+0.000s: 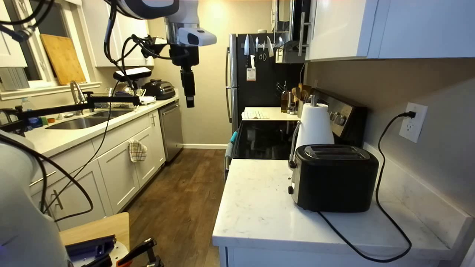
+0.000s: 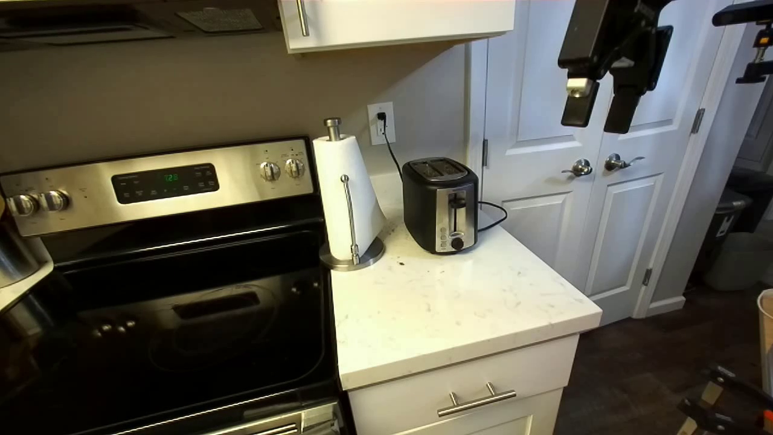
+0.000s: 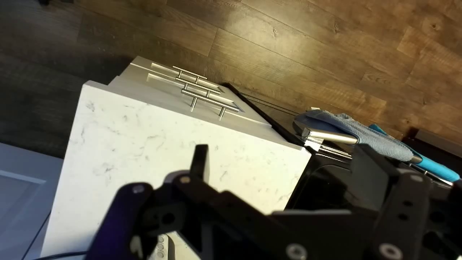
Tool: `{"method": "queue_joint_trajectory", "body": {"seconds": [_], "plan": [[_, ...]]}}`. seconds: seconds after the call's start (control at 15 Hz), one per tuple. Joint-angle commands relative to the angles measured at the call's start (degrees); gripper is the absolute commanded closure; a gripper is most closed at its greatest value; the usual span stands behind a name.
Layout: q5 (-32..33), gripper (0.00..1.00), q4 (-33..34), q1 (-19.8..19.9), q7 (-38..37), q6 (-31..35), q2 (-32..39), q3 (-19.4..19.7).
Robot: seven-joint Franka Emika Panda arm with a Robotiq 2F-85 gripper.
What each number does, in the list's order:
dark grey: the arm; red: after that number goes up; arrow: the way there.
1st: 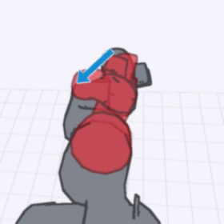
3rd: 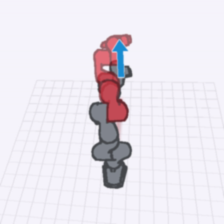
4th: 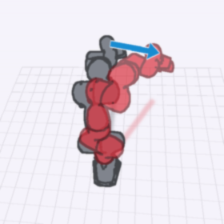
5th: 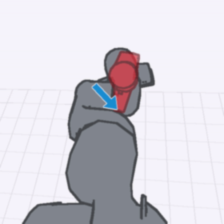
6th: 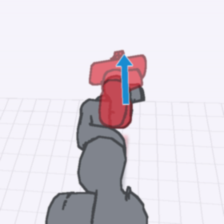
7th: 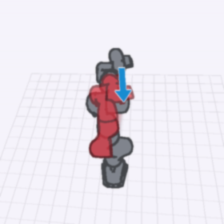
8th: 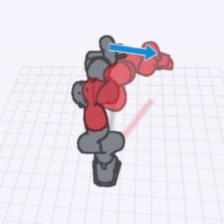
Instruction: Push down the toaster lever
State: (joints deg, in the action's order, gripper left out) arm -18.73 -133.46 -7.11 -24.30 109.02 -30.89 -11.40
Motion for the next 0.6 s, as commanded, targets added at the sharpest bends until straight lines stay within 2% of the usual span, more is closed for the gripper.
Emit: {"method": "queue_joint_trajectory", "body": {"seconds": [0.0,0.53], "plan": [[-0.1,0.00,0.2,0.3,0.1,-0.2,0.0,-0.2],[1.7,0.00,-1.0,1.5,-1.4,2.8,-0.5,-1.2]]}}
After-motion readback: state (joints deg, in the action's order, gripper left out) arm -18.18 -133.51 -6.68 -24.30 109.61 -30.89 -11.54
